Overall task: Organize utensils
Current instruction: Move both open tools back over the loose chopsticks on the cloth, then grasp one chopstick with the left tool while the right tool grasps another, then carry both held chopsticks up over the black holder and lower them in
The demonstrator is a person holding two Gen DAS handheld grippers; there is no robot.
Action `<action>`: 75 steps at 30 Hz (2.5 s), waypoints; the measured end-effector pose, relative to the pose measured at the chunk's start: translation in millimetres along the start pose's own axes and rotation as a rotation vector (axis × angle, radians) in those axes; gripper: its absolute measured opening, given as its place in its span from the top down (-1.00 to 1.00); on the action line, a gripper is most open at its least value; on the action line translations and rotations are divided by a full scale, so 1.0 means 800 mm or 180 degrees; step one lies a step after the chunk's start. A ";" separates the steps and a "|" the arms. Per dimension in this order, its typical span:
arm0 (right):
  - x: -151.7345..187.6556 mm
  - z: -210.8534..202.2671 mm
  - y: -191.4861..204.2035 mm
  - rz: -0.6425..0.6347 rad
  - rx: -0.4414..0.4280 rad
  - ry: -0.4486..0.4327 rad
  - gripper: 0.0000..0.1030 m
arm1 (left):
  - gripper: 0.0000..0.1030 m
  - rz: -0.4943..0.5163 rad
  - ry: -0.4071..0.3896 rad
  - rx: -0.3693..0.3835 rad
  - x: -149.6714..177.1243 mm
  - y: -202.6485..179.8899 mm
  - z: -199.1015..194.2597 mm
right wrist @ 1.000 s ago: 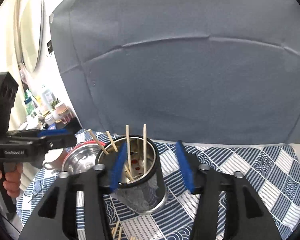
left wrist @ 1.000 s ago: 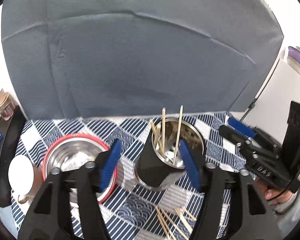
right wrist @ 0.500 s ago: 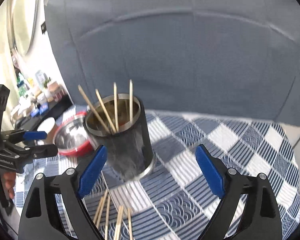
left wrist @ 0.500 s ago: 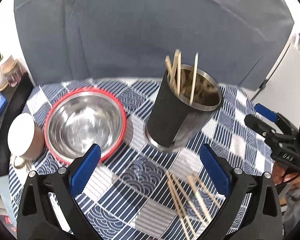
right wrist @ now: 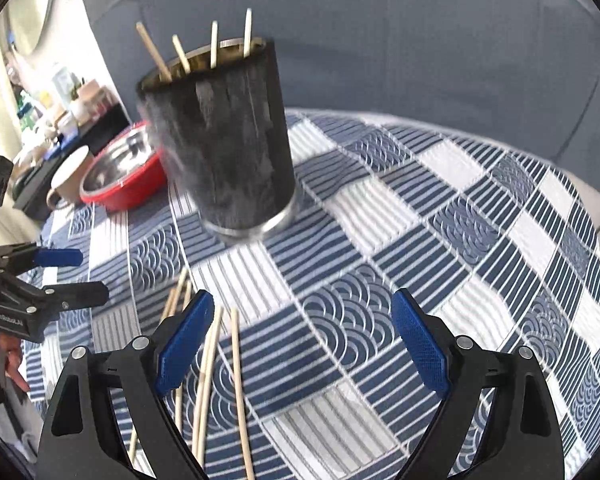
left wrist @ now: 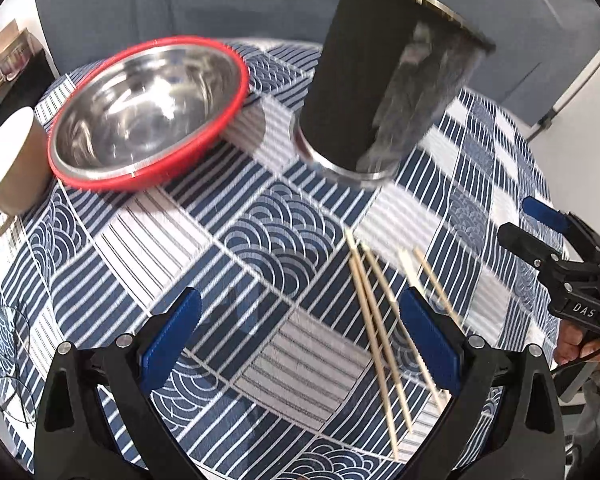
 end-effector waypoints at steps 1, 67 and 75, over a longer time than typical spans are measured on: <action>0.007 0.002 0.001 -0.0004 -0.0003 0.0044 -0.66 | -0.88 0.0016 0.0021 -0.0008 0.004 -0.001 0.003; 0.075 0.007 -0.025 -0.0015 0.0408 0.0817 0.92 | 0.92 -0.0343 0.0285 -0.0178 0.029 0.069 0.004; 0.042 -0.013 -0.042 0.0035 0.0449 0.0555 0.91 | 0.91 -0.0277 -0.0059 -0.0180 -0.016 0.072 -0.044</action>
Point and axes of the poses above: each gripper's, at about its wrist camera, not at the fingertips, and z roughly the way its jaws point, y to its left, x to its underside, the point moved 1 cm from there along z, roughly the way its jaws point, and after that the axes turned 15 degrees about -y, right-handed, at the moved point
